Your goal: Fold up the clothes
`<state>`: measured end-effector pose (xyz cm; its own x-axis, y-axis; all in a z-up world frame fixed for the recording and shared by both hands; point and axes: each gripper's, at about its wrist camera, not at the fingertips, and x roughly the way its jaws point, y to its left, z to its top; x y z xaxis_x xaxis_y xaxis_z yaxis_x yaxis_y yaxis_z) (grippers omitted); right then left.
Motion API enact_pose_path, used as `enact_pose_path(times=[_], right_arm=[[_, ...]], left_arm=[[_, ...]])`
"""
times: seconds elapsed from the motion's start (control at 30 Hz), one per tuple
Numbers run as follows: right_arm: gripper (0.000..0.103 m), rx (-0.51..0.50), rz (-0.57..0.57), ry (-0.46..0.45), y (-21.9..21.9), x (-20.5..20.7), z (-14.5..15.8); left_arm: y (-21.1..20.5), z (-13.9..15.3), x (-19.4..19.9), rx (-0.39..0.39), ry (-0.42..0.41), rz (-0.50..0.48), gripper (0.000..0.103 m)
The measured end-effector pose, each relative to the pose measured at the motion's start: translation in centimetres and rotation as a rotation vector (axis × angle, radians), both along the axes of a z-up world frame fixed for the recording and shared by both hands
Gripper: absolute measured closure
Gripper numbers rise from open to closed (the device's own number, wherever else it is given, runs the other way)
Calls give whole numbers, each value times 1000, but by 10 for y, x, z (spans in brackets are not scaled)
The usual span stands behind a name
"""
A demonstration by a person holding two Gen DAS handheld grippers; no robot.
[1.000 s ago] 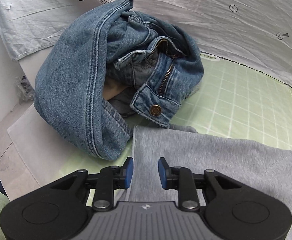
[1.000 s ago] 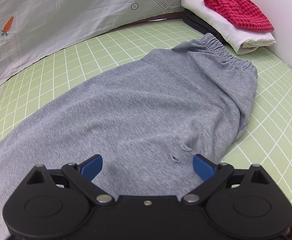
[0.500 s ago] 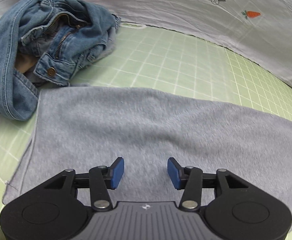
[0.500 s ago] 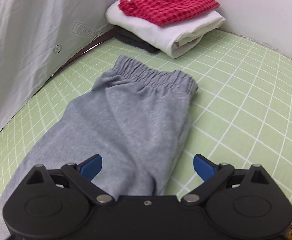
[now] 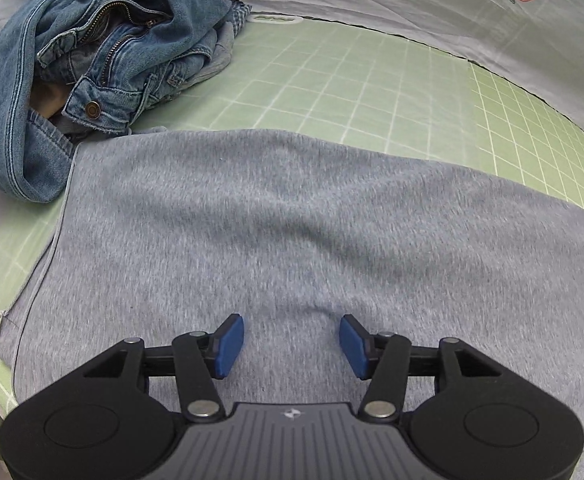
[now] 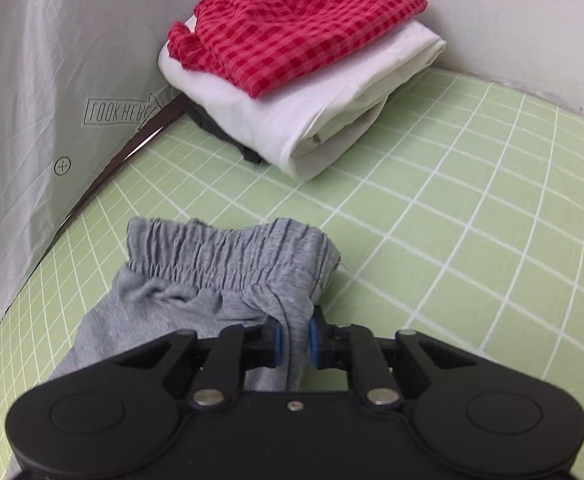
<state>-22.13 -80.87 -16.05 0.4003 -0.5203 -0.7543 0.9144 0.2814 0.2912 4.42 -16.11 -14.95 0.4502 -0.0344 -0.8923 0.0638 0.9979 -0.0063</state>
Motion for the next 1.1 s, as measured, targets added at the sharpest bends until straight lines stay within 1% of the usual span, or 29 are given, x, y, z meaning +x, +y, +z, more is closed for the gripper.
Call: enact_pose_path(times=[0.03, 0.13, 0.2, 0.23, 0.27, 0.3, 0.33, 0.37, 0.4, 0.43, 0.5, 0.57, 0.63, 0.73, 0.87, 1.0, 1.03, 1.07, 1.1], right_arm=[[89, -15, -8, -1, -7, -4, 3], [88, 3, -39, 24, -24, -8, 0], [79, 1, -30, 102, -27, -2, -2], [64, -24, -21, 150, -21, 2, 0], [51, -69, 10, 192, -9, 7, 4], [44, -114, 42, 234, 3, 12, 8], [29, -160, 74, 275, 16, 16, 11], [22, -205, 106, 317, 28, 21, 15], [15, -243, 154, 338, 45, 25, 18], [14, -281, 203, 356, 63, 29, 21], [11, -326, 309, 374, 100, 36, 26], [6, -342, 409, 365, 137, 40, 27], [5, -336, 477, 355, 171, 41, 25], [5, -279, 506, 331, 206, 36, 19], [5, -203, 533, 286, 237, 26, 11], [5, -225, 587, 306, 267, 18, 7], [5, -227, 596, 310, 271, 17, 7], [4, -223, 603, 314, 274, 15, 7], [4, -217, 609, 320, 276, 14, 6]], left_arm=[[1, 0, -2, -7, 0, -1, 48], [4, 1, -7, -29, 1, -3, 48], [6, 2, -10, -19, 1, -2, 48], [7, 2, -12, -10, 1, 0, 48], [10, 3, -14, -5, -1, 7, 48], [13, 4, -15, -4, -3, 16, 48], [18, 5, -16, -10, -4, 29, 48], [23, 6, -17, -18, -5, 44, 48], [29, 6, -18, -23, -5, 61, 47], [34, 6, -19, -20, -4, 74, 47], [43, 6, -21, -16, -1, 94, 46], [50, 5, -22, -14, 1, 104, 44], [51, 4, -23, -11, -1, 86, 43], [53, 3, -24, -6, -4, 58, 40], [54, 1, -26, 1, -8, 20, 28], [50, -1, -25, 19, -5, -13, 19], [50, -1, -25, 24, -3, -14, 16], [48, -1, -24, 39, -1, -14, 12], [47, -1, -23, 57, 0, -11, 10]])
